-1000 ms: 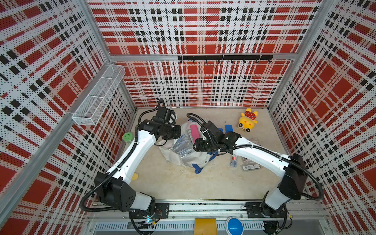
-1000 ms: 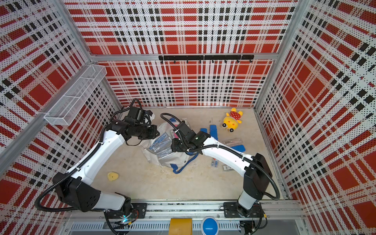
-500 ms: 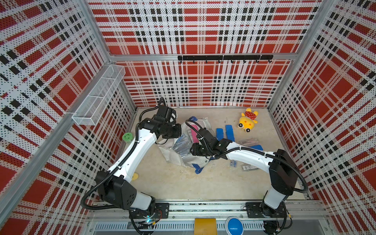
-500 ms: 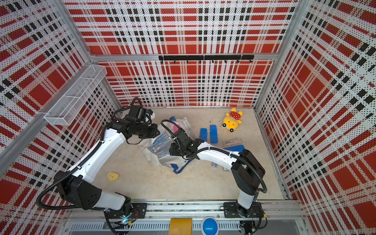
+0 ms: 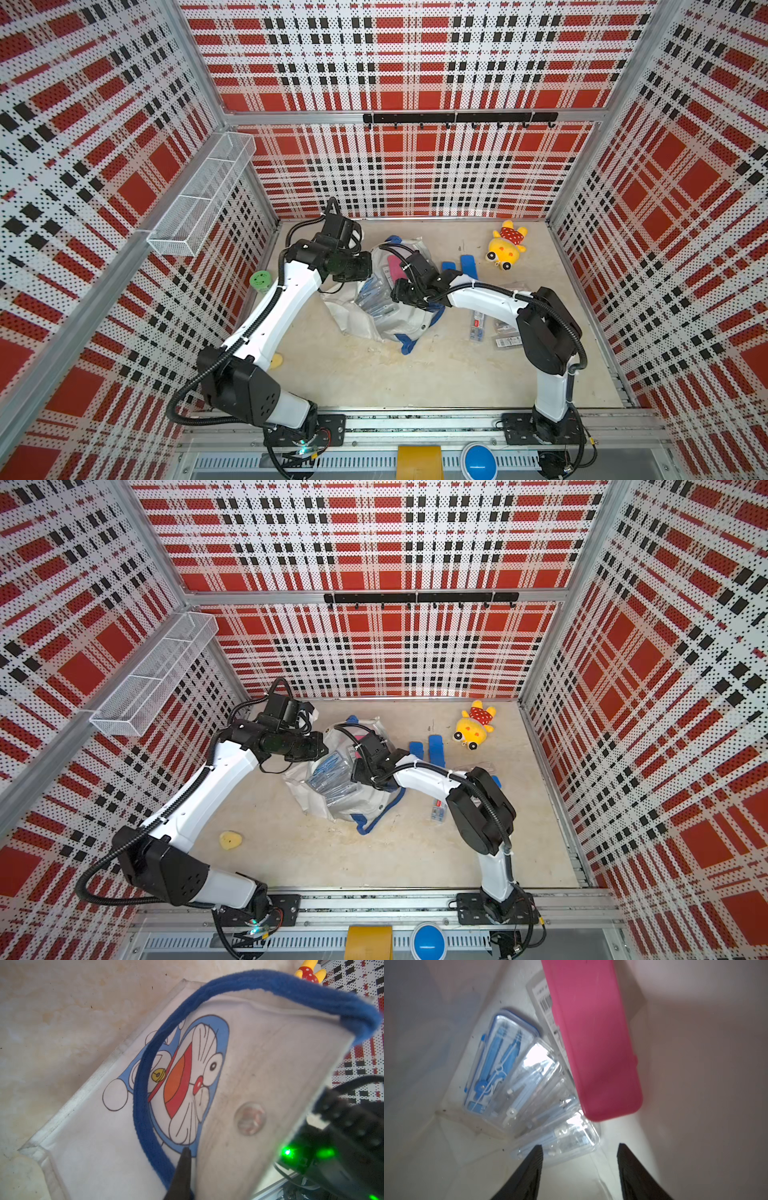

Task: Take out the compass set from the canvas bag
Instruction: Pick up the compass set from the canvas bag.

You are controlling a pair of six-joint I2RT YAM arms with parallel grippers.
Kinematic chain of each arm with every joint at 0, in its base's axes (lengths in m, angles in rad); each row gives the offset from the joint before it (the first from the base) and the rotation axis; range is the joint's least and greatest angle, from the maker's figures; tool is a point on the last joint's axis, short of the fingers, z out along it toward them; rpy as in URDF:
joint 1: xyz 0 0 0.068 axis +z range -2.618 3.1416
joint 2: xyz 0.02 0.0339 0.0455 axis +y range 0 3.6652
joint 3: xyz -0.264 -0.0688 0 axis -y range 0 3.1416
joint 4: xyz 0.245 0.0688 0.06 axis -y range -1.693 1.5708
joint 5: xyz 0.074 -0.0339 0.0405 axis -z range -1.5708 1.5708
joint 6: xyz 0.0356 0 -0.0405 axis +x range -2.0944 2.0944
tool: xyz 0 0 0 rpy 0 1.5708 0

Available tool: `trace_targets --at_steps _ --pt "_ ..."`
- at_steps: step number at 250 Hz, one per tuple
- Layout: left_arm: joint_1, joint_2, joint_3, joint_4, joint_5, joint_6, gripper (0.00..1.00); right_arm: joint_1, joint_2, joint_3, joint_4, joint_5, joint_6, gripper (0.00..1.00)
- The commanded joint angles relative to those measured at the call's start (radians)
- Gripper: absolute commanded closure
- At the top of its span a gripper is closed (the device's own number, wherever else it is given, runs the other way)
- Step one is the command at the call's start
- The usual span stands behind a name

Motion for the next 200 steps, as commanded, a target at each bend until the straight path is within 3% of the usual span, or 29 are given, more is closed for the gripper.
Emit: trace_targets --at_steps 1,125,200 --pt "-0.009 -0.004 0.042 -0.018 0.036 0.005 1.0 -0.003 0.025 0.055 -0.015 0.08 -0.034 0.34" --pt "-0.029 0.025 0.057 -0.02 0.037 0.005 1.0 -0.048 0.199 0.272 -0.149 0.129 -0.142 0.23" --pt "-0.037 0.035 0.051 -0.02 0.028 -0.002 1.0 -0.093 0.318 0.38 -0.145 0.011 -0.191 0.21"
